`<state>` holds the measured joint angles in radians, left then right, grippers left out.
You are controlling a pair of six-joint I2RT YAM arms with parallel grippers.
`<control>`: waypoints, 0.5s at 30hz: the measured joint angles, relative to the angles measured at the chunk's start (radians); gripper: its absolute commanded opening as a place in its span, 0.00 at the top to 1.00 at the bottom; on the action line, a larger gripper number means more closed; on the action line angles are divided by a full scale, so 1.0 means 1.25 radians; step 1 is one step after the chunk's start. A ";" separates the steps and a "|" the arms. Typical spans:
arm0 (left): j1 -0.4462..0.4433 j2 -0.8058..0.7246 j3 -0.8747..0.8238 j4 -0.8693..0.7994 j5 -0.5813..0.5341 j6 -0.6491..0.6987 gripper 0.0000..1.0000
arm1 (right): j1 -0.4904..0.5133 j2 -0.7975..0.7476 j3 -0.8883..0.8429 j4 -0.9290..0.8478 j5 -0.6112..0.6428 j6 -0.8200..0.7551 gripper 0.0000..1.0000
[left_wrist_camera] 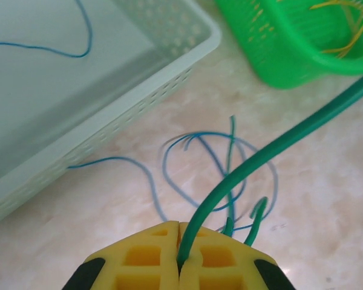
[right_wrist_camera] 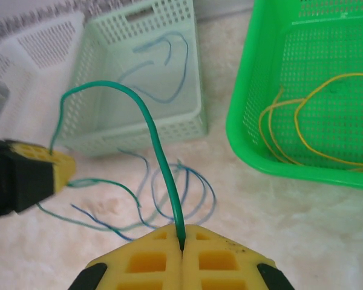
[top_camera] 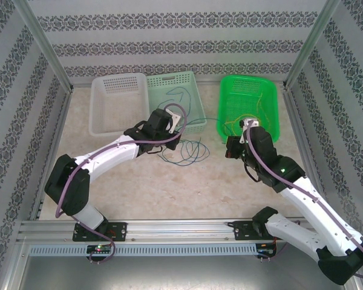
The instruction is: Untangle the cables
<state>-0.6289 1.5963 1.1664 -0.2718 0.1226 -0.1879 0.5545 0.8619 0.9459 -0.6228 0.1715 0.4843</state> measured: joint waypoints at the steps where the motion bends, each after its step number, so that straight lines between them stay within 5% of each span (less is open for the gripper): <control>1: 0.000 -0.001 0.003 -0.015 -0.018 0.009 1.00 | -0.004 0.010 0.010 -0.021 -0.001 -0.017 1.00; 15: -0.100 0.067 0.081 -0.148 -0.405 0.205 1.00 | 0.033 0.190 0.171 -0.262 0.083 -0.250 1.00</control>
<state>-0.7544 1.6794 1.2682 -0.4568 -0.3832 0.0681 0.5961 1.0996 1.1591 -0.9497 0.2749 0.1719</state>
